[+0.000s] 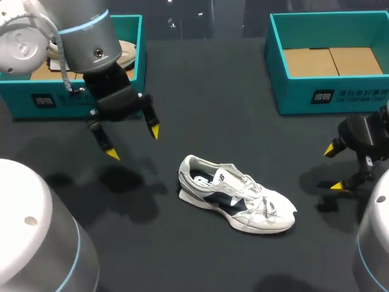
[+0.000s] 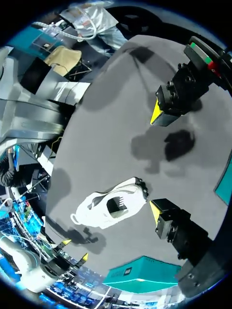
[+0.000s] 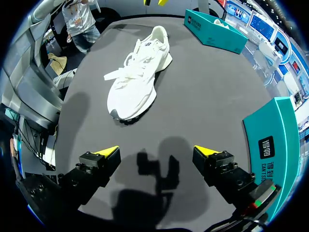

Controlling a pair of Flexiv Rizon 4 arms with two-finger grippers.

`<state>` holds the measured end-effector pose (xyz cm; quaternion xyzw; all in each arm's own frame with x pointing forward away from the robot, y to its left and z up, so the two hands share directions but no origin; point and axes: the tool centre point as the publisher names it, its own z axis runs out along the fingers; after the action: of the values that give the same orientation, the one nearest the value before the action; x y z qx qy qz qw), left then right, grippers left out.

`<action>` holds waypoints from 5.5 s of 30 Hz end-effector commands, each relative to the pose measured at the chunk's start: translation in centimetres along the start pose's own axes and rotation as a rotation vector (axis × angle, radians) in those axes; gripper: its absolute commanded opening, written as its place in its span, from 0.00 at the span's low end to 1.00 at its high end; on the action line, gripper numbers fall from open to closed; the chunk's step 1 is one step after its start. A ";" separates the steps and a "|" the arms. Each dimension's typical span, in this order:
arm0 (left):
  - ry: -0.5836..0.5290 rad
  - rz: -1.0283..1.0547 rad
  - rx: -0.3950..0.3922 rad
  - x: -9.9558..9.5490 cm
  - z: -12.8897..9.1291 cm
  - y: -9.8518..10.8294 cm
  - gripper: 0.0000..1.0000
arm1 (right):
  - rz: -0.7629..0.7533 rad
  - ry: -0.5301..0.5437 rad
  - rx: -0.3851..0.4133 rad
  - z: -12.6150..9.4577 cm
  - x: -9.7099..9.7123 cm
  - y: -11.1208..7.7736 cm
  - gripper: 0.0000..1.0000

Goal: Take the shoe out of the shoebox, open the shoe tongue, remove and reinsert the insole, then place the shoe into the shoebox

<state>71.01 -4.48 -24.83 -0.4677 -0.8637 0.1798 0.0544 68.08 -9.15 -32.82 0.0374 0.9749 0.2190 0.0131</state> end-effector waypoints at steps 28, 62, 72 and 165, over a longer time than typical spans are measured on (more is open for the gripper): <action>-0.368 -0.424 0.463 3.0 6.3 1.3 1.00 | 0.000 -0.003 0.002 0.0 0.2 0.0 1.00; -0.528 -0.678 0.737 5.9 12.3 5.8 1.00 | 0.000 -0.003 0.002 0.0 0.2 0.0 1.00; -0.542 -0.689 0.738 4.5 13.0 6.6 1.00 | 0.000 -0.003 0.002 0.0 0.2 0.0 1.00; -0.300 -0.483 0.798 -9.9 18.2 0.4 1.00 | 0.000 -0.003 0.002 0.0 0.2 0.0 1.00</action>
<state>71.78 -16.76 -40.89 -0.1643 -0.8105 0.5442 0.1414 68.08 -9.15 -32.82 0.0374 0.9749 0.2190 0.0131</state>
